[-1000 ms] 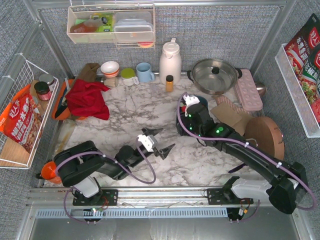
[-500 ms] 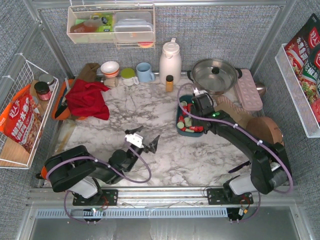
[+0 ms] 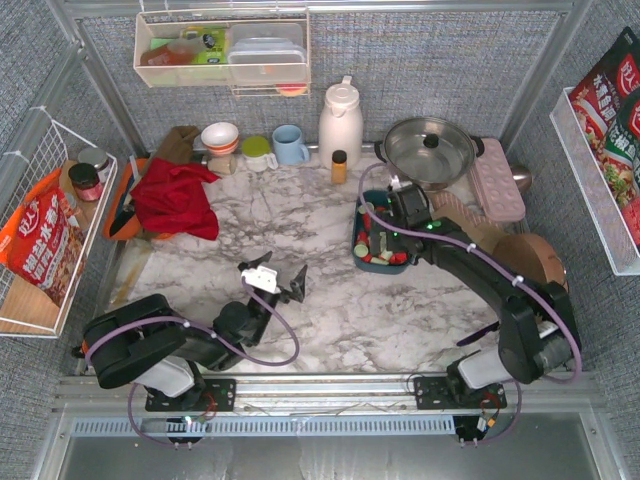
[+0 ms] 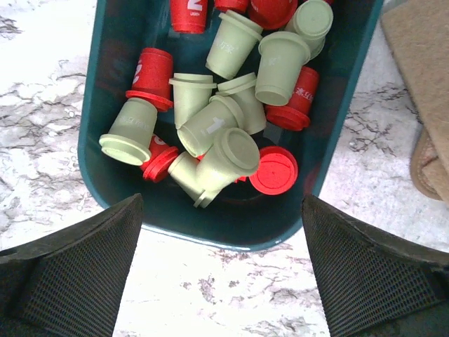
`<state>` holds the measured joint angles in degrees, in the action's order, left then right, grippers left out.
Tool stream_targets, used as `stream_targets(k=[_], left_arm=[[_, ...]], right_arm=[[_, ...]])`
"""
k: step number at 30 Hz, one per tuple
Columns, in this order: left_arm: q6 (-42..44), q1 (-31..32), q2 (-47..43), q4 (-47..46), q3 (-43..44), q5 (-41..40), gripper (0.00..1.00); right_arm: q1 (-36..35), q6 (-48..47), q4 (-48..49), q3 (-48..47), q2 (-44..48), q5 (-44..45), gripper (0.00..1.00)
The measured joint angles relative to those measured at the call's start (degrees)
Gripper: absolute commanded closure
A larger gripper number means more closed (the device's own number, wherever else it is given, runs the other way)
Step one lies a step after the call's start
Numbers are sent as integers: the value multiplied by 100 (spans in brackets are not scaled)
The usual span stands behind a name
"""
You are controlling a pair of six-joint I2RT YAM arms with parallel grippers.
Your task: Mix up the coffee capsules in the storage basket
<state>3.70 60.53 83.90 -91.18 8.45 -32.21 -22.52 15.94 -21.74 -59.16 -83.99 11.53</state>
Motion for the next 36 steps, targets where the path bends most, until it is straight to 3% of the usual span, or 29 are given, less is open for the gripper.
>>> stream_targets(k=[6, 10, 13, 15, 19, 25, 36], left_arm=[[116, 0, -68, 2, 2, -192, 1], [341, 0, -345, 2, -35, -378, 1], [557, 0, -651, 2, -116, -573, 1], [686, 0, -874, 13, -175, -732, 1], [791, 0, -1296, 221, -216, -1060, 1], [719, -4, -1810, 925, -140, -1486, 1], [317, -4, -1812, 1631, 90, -1587, 1]], right_arm=[[55, -42, -68, 181, 728, 337, 1], [87, -57, 282, 935, 1469, 1126, 1], [160, -127, 1108, 2024, 2063, 1904, 1], [203, -428, 2149, 2924, 2262, 2232, 1], [286, -1180, 3998, 4354, 2000, 2378, 1], [490, -1320, 5086, 4229, 1681, 2553, 1], [962, -992, 5136, 4236, 1847, 2695, 1]])
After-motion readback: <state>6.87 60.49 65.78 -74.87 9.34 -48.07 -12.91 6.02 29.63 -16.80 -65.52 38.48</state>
